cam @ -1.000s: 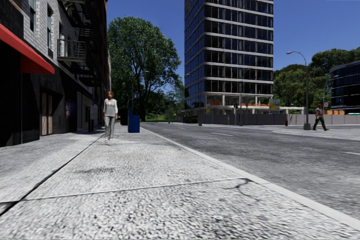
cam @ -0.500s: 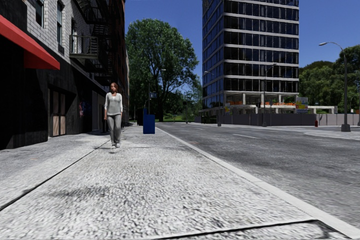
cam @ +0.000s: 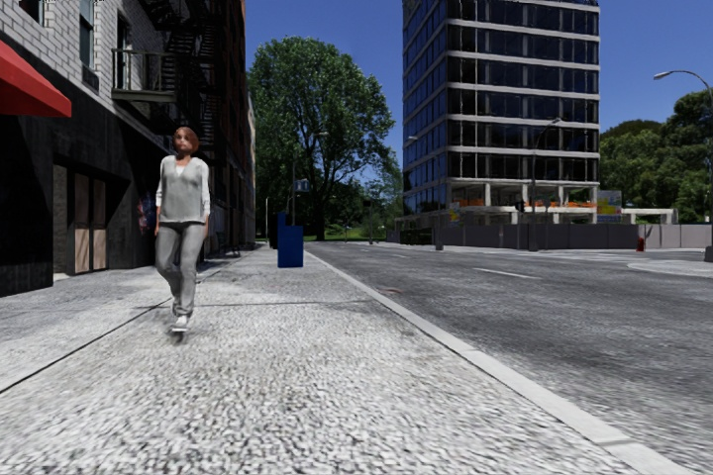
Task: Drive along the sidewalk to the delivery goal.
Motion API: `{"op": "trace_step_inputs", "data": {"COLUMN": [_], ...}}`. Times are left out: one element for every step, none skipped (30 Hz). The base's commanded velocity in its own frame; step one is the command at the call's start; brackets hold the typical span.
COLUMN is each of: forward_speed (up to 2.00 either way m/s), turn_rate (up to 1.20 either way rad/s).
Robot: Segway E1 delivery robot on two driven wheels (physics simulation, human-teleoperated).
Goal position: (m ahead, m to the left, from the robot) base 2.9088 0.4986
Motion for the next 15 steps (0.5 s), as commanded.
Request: {"op": "trace_step_inputs", "data": {"forward_speed": [2.0, 2.0, 2.0, 2.0, 2.0, 2.0, 2.0, 2.0, 2.0, 2.0, 2.0, 2.0, 2.0, 2.0, 2.0], "turn_rate": [0.48, 0.67, 0.84, 0.88, 0.89, 0.89, 0.89, 0.68, 0.4, 0.13, 0.03, 0.03, 0.0, 0.0, 0.0]}}
